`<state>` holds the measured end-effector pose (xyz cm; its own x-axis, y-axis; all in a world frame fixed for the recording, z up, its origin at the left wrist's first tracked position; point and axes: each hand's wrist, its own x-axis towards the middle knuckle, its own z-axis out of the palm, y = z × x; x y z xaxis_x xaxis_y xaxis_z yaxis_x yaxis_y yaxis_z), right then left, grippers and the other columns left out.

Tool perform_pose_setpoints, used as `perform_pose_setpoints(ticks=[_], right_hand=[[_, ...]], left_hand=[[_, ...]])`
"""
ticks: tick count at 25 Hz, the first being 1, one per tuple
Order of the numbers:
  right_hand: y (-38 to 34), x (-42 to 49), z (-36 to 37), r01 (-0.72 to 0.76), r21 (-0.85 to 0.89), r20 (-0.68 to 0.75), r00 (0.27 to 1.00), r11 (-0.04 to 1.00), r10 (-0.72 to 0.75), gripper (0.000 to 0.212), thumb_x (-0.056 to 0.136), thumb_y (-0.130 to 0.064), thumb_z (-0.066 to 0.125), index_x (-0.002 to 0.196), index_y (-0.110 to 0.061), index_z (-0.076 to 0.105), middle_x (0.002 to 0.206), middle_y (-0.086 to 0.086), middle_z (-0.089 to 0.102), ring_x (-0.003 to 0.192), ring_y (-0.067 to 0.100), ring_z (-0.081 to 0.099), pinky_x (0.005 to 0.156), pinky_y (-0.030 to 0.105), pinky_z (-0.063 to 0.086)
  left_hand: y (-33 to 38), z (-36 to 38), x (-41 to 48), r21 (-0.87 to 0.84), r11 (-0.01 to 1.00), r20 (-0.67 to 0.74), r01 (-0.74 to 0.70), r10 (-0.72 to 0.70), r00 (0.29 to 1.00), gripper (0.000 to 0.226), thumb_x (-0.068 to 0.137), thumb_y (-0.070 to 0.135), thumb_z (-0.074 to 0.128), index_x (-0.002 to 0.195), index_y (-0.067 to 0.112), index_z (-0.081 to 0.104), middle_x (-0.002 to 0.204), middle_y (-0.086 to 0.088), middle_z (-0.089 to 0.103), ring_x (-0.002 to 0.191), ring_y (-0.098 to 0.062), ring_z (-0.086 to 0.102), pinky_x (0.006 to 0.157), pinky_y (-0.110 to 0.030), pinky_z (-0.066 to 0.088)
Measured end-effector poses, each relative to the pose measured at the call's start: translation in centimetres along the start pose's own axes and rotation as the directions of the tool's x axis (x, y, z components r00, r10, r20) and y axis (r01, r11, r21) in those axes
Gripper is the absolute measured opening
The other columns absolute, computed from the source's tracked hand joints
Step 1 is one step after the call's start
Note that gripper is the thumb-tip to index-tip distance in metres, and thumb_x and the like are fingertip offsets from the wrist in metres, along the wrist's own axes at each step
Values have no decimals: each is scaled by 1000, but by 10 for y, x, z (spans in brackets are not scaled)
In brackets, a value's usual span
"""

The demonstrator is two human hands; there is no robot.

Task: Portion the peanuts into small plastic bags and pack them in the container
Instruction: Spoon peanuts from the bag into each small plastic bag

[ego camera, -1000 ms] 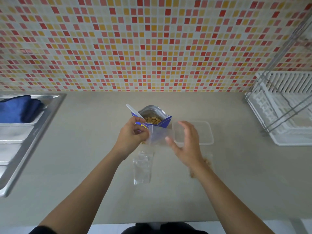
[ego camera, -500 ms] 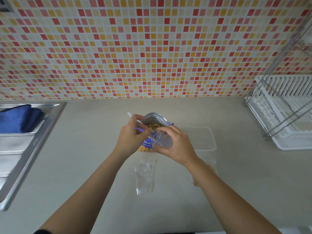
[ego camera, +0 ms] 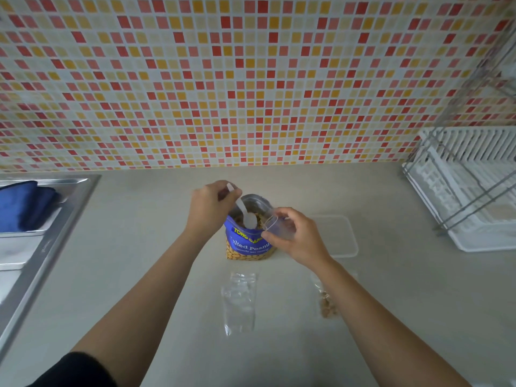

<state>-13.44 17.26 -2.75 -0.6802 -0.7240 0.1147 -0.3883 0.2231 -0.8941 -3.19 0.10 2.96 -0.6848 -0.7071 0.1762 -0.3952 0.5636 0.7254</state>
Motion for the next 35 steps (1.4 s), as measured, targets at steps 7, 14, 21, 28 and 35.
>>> perform_pose_setpoints(ticks=[7, 14, 21, 28, 35], right_hand=[[2, 0, -1, -14, 15, 7, 1000, 1000, 14, 49, 65, -39, 81, 108, -28, 60, 98, -8, 68, 89, 5, 63, 78, 18, 52], [-5, 5, -1, -57, 77, 25, 998, 995, 55, 47, 63, -39, 81, 104, -31, 61, 98, -5, 68, 88, 5, 63, 79, 17, 50], [-7, 8, -12, -28, 18, -156, 987, 999, 31, 55, 60, -42, 78, 110, -33, 59, 103, -19, 60, 89, -4, 57, 74, 5, 42], [-20, 16, -3, 42, -325, -64, 996, 945, -66, 57, 61, -50, 77, 110, -26, 60, 104, -10, 62, 93, 7, 57, 79, 23, 47], [-30, 26, 17, 60, -280, -126, 987, 958, -98, 50, 63, -44, 78, 107, -26, 62, 100, -9, 66, 89, 7, 58, 78, 22, 47]], left_hand=[[-17, 8, -5, -74, 968, 83, 240, -234, 969, 23, 85, 19, 57, 73, 2, 68, 63, -12, 70, 70, -31, 66, 71, -39, 56], [-23, 9, 1, -480, 714, 216, 510, -467, 857, 17, 89, 14, 57, 86, 1, 68, 49, 0, 65, 50, -7, 60, 57, -18, 51], [-34, 3, 3, -648, 537, 254, 541, -517, 818, 18, 92, 16, 54, 96, 0, 63, 69, -8, 62, 61, -12, 58, 52, -14, 51], [-38, -19, 15, -716, 487, 135, 500, -606, 784, 19, 91, 13, 54, 100, -1, 62, 69, -8, 60, 65, -15, 57, 62, -22, 47], [-5, -36, 21, -610, 682, 48, 404, -477, 878, 23, 91, 19, 56, 101, 1, 64, 70, -4, 63, 64, -13, 60, 64, -23, 49]])
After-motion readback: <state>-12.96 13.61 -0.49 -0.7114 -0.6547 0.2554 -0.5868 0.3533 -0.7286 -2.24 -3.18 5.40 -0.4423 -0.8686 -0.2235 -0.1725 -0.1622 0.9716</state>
